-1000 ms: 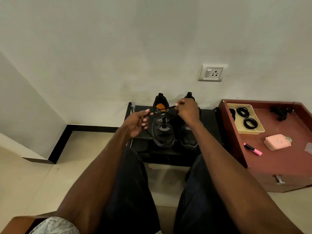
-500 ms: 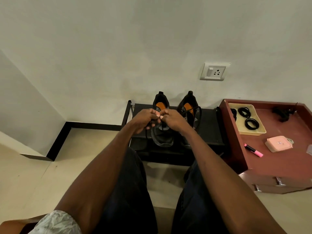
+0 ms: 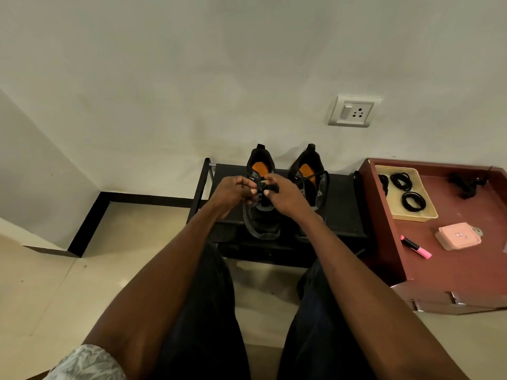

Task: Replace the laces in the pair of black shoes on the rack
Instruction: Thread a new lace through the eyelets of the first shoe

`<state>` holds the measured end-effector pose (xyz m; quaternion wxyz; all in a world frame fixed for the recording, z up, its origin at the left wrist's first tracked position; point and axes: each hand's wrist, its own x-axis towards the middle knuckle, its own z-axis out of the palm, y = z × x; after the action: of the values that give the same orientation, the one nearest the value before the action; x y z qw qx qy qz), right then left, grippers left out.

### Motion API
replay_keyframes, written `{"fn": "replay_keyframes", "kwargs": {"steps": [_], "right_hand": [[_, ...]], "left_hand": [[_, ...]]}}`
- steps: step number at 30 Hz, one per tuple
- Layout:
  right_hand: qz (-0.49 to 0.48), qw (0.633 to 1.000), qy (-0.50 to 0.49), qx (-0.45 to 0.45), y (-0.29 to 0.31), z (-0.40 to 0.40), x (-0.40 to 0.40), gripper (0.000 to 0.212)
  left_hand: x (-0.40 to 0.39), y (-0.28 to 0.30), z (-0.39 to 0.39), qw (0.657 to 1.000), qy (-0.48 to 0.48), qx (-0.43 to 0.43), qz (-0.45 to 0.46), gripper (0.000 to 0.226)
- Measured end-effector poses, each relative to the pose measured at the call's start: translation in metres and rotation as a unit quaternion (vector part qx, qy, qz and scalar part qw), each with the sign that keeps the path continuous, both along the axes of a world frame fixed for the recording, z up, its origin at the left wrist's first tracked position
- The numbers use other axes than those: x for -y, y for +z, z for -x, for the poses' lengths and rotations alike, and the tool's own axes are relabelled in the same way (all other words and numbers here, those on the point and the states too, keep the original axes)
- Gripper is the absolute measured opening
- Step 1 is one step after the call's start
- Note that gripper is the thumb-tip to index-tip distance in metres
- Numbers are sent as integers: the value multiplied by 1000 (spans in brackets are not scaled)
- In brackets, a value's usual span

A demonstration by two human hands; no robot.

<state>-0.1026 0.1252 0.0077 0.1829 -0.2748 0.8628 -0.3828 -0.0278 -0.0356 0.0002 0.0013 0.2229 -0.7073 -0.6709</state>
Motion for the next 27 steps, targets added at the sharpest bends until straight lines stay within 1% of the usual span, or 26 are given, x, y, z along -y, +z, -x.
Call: {"fn": "replay_keyframes", "kwargs": {"steps": [1,3,4,6,8,11,12,15,19,21,23,25,27], "right_hand": [[8,1000,18,25,-2,0,4,31],[6,1000,10,13,-7,2,8,16],[6,1000,-4,3,-10,4,8,14],[4,1000,-30,0,-17,9,9,14],[19,999,-32,33,-23,13,11,12],[68,992,-6,103,-28,17,13,26],[71,992,-7,102,-30,19,14,25],[59,995,-30,71,-35,23,16,14],[44,997,-41,43,-42,28,22,10],[23,997,-67,18,-47,35,25,11],[-6,997,-77,-10,-55,42,26,14],[-45,995,-67,-57,-63,47,27,19],[-72,989,-58,-112,-69,48,29,20]], "left_hand": [[-2,0,2,1000,-9,-2,-3,20],[-4,-1,6,1000,-12,-7,2,20],[-4,-1,6,1000,-4,-9,6,18],[0,-6,9,999,24,-10,20,16],[3,-12,13,999,38,-9,38,17],[5,-20,21,998,26,4,65,12],[5,-23,23,998,13,7,69,10],[5,-27,28,997,-7,10,82,13],[0,-33,32,994,32,4,103,18],[-1,-41,33,990,63,4,124,15],[2,-52,33,982,88,18,169,12],[4,-62,31,975,93,38,199,17],[3,-69,30,975,83,56,197,25]]}}
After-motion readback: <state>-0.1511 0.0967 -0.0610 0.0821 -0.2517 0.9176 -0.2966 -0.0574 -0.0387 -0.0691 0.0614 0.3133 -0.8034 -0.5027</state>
